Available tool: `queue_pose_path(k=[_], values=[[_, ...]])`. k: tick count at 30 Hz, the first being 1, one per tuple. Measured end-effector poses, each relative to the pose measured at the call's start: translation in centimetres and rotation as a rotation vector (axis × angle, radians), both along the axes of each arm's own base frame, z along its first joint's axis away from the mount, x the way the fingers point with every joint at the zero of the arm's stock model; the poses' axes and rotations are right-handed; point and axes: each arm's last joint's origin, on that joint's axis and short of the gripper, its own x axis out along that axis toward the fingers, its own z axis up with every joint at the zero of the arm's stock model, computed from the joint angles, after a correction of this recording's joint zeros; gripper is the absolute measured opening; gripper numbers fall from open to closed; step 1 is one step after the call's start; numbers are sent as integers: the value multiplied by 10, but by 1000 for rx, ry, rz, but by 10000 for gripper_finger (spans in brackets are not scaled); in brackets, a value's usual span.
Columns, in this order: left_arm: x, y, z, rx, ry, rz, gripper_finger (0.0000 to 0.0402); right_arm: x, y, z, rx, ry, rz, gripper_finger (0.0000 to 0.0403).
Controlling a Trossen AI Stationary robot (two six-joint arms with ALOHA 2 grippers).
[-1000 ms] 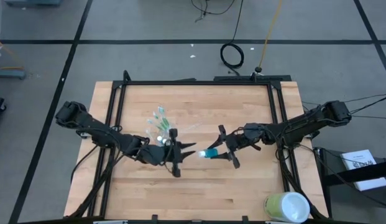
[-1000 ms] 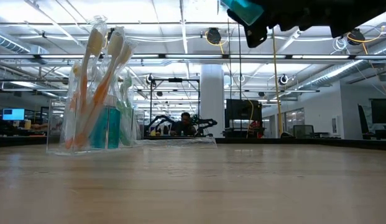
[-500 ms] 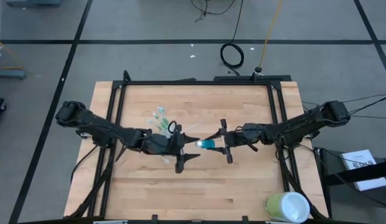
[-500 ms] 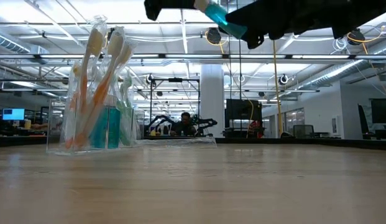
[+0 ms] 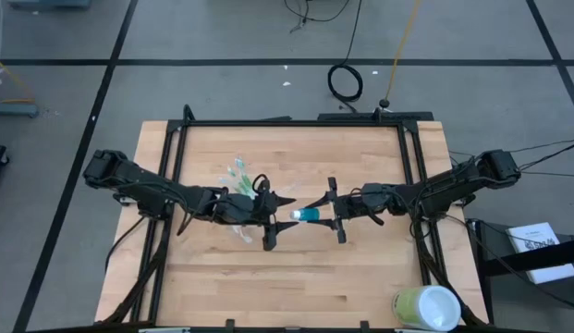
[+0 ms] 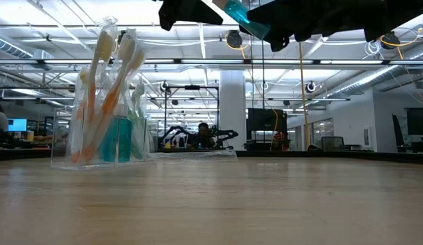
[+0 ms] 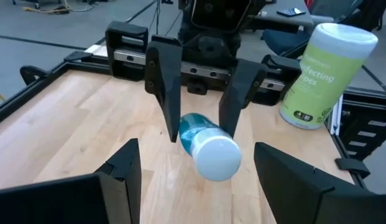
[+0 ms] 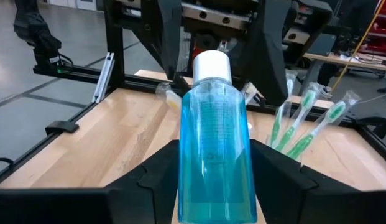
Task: Pick & Place toothbrushing station
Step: Put the blue mouthwash into the middle section of the transparent organizer
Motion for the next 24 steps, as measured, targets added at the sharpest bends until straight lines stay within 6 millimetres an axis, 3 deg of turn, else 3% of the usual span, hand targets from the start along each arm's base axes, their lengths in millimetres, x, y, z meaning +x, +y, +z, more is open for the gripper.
queue_pose_path(k=[24], values=[[9, 8, -4, 25, -25, -7, 226, 0, 0, -1, 5, 8, 0, 165]])
